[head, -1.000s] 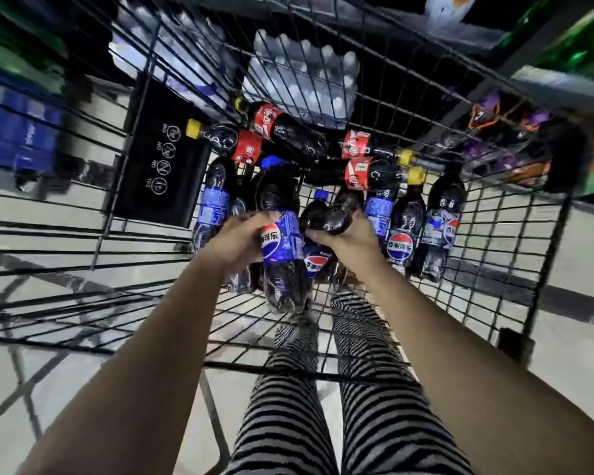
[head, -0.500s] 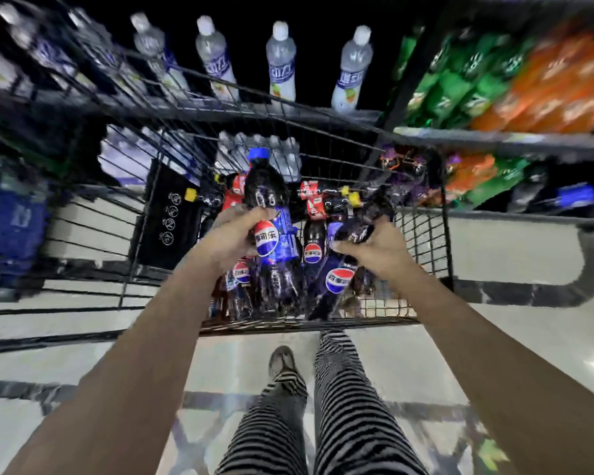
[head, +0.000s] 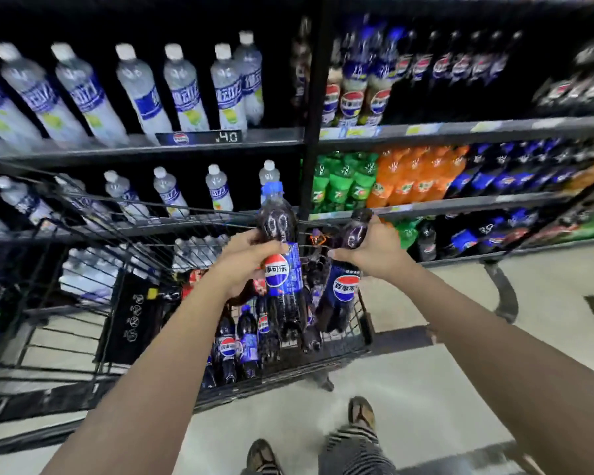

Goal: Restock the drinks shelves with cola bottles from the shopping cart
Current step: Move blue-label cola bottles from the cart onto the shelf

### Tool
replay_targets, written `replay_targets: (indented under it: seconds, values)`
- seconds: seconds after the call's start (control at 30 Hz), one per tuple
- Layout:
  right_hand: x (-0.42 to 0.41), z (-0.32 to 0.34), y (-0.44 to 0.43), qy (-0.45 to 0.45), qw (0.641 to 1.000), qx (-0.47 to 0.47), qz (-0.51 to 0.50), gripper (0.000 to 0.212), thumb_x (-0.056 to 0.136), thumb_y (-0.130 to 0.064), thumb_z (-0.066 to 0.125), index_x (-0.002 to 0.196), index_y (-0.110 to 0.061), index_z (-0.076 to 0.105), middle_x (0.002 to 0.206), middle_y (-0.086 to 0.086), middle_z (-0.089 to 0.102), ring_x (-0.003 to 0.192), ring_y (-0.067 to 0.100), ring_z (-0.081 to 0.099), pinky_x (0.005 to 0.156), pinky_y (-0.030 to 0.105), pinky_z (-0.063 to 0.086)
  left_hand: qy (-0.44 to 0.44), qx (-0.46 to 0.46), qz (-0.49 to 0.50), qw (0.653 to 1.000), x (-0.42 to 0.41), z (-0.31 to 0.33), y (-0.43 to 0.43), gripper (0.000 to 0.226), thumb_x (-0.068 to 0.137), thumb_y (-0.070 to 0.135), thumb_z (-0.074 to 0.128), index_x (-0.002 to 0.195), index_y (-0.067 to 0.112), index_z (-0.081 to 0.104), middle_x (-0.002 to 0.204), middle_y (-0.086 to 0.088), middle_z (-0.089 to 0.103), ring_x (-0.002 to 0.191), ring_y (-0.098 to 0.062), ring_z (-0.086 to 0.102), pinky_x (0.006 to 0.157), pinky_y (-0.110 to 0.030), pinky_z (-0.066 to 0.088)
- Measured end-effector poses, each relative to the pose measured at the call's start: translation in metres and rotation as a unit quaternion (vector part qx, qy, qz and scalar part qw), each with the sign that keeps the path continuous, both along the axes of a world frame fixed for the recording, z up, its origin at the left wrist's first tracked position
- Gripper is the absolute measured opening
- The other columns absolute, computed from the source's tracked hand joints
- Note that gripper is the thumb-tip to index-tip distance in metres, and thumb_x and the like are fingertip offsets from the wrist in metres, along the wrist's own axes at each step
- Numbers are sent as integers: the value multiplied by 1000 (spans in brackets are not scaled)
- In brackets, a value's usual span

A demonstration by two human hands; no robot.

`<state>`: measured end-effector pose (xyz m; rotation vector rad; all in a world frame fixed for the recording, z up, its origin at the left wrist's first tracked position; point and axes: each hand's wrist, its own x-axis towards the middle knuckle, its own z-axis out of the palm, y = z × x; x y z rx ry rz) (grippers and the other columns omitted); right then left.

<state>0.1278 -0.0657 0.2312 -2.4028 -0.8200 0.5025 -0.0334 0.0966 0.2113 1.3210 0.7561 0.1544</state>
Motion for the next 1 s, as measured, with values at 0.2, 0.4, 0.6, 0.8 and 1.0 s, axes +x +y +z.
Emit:
replay_targets:
  seconds: [0.2,0.4,0.6,0.8,1.0]
  values:
    - [62,34,-38,-38,999,29,-11,64,67,-45,83,100,-7,44,82,4,59,77,20,57,59,29,43,-17,23,-3,1000,69,30,-29,19,81,4,71,96,14,64,68,7,68,66,-9,63,59,-25,51]
    - [146,64,-90,-47,996,74,-14,62,65,-41,85,102,-13,44,91,0,58,89,21,58,74,33,50,-33,60,52,996,158,49,-83,14,81,6,72,84,17,63,64,8,67,60,-5,62,53,-22,51]
    - [236,80,-158,-65,993,99,-30,64,67,-38,85,104,-9,42,90,-2,49,91,20,53,73,28,43,-60,56,109,991,250,52,-148,13,79,11,74,83,19,66,63,9,68,60,-5,63,61,-27,54]
    - [301,93,-198,-91,986,127,-60,72,67,-41,84,115,-4,44,99,1,46,92,15,44,75,26,38,-65,62,137,987,310,62,-191,20,78,11,77,95,14,66,73,5,69,61,-6,65,55,-25,54]
    - [356,92,-208,-85,979,166,-78,73,65,-42,85,117,-7,46,105,6,56,92,17,51,77,26,43,-77,90,108,987,370,76,-197,26,76,7,78,99,13,67,87,2,72,72,-9,67,60,-26,52]
